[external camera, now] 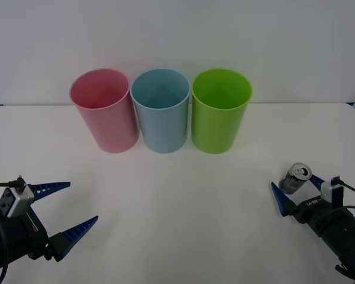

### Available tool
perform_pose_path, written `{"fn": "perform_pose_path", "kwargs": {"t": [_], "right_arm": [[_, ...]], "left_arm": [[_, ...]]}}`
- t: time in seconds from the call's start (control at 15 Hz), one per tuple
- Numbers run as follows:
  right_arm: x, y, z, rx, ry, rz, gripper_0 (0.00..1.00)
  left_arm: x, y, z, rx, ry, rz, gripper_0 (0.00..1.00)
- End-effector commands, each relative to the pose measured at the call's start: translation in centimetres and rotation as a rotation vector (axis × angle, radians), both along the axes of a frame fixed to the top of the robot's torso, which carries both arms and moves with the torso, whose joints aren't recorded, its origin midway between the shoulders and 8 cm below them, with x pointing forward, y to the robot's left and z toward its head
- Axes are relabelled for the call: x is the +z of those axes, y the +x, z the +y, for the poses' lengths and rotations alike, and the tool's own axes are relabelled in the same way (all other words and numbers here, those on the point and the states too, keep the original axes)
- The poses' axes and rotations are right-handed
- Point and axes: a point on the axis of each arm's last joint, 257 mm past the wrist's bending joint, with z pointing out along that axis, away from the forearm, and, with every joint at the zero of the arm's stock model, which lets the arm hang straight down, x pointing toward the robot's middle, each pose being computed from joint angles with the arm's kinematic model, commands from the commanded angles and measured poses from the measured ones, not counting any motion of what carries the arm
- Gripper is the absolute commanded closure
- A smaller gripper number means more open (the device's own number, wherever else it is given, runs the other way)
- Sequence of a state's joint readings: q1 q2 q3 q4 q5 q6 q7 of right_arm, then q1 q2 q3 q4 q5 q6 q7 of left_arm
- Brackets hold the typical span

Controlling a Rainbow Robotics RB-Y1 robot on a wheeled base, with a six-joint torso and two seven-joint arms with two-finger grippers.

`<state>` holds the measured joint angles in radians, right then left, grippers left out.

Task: Put cans in the blue bin and PET bottles in the pink bin and trash in the green bin.

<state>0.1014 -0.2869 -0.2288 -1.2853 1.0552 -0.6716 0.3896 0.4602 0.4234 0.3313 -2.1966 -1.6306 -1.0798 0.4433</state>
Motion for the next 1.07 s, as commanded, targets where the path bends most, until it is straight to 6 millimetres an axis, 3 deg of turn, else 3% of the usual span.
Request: {"fn": "perform_pose_path", "kwargs": {"t": [0.07,0.53,0.6,0.67,0.73,1.07], "right_arm": [[0.2,0.5,0.2,-0.006,0.004,0.000,0.00],[0.4,1.4,0.5,-0.018,0.008,0.001,0.00],[0.4,1.4,0.6,-0.016,0.009,0.001,0.20],[0.4,1.4,0.5,-0.018,0.010,0.001,0.86],[0.4,1.4,0.6,-0.017,0.012,0.000,1.00],[0.7,1.5,0.5,-0.020,0.015,-0.008,1.00]], "left_arm": [[0.0,0.0,0.0,0.000,0.000,0.000,0.00],[0.0,0.0,0.0,0.000,0.000,0.000,0.00],[0.0,0.0,0.0,0.000,0.000,0.000,0.00],[0.0,0.0,0.0,0.000,0.000,0.000,0.00],[0.0,0.0,0.0,0.000,0.000,0.000,0.00],[0.0,0.0,0.0,0.000,0.000,0.000,0.00]]}}
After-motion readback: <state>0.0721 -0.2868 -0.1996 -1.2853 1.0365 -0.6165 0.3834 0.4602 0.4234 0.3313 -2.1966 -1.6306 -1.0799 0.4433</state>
